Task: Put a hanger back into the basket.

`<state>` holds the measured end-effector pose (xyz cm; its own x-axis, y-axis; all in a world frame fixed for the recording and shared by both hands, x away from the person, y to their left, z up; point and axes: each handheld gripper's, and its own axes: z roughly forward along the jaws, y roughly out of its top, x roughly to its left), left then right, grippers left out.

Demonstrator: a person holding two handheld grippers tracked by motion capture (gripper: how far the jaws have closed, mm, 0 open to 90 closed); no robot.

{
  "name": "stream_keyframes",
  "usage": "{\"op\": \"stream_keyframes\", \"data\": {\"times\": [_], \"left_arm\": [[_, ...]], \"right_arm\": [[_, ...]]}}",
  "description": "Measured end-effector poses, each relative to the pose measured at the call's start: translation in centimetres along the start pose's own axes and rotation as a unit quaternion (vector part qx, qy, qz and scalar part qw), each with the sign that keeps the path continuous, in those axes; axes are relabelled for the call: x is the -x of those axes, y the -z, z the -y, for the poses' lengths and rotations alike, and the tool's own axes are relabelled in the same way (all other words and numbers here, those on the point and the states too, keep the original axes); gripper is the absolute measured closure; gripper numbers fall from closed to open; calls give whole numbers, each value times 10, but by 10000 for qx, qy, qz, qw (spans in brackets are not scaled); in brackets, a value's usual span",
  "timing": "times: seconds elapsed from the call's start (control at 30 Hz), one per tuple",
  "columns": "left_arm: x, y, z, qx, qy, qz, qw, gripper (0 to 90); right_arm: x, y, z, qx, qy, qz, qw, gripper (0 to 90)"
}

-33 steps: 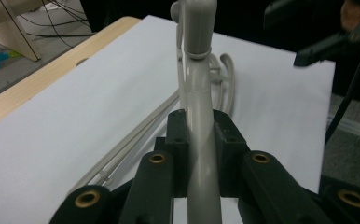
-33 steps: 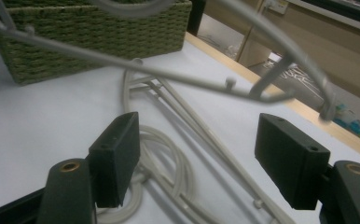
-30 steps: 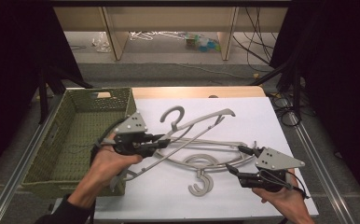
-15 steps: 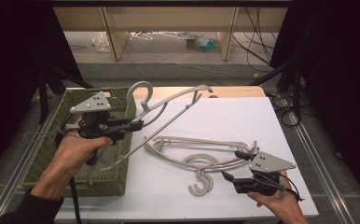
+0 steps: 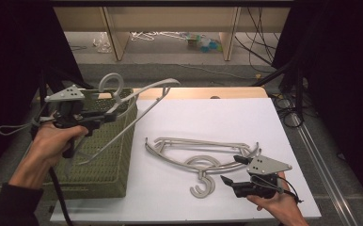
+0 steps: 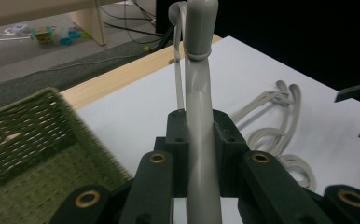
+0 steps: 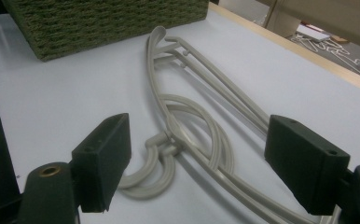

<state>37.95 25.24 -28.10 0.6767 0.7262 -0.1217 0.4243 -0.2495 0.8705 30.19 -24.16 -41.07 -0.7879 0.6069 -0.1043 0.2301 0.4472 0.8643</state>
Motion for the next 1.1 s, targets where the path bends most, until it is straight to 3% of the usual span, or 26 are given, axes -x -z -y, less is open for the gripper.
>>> {"op": "stream_keyframes", "data": {"times": [0.03, 0.17, 0.2, 0.23, 0.37, 0.47, 0.73, 0.87, 1.1], "left_arm": [[-9, 7, 2, -71, 56, -164, 9998, 788], [-23, 18, 7, -137, 116, -362, 9992, 788], [-33, 25, 12, -156, 161, -511, 9984, 788], [-33, 25, 12, -156, 161, -511, 9984, 788], [-58, 40, 27, -234, 321, -704, 9967, 788], [-69, 45, 35, -263, 307, -786, 9961, 788], [-88, 42, 50, -388, 411, -961, 9938, 788], [-101, 41, 64, -564, 516, -1040, 9916, 788], [-104, 28, 65, -822, 450, -921, 9913, 787]], "right_arm": [[-1, 0, 0, -12, -7, -13, 10000, 234], [0, 0, 0, -14, -8, -19, 10000, 234], [0, -1, 0, -8, 3, -18, 10000, 235], [0, -1, 0, -8, 3, -18, 10000, 235], [0, -2, 1, 21, 2, -3, 10000, 236], [0, -2, 1, -33, 1, -38, 10000, 236], [-1, -3, 1, -30, 5, -52, 10000, 235], [-1, -3, 1, -53, 38, -65, 10000, 234], [-1, -5, 1, -29, 41, -54, 10000, 234]]}}
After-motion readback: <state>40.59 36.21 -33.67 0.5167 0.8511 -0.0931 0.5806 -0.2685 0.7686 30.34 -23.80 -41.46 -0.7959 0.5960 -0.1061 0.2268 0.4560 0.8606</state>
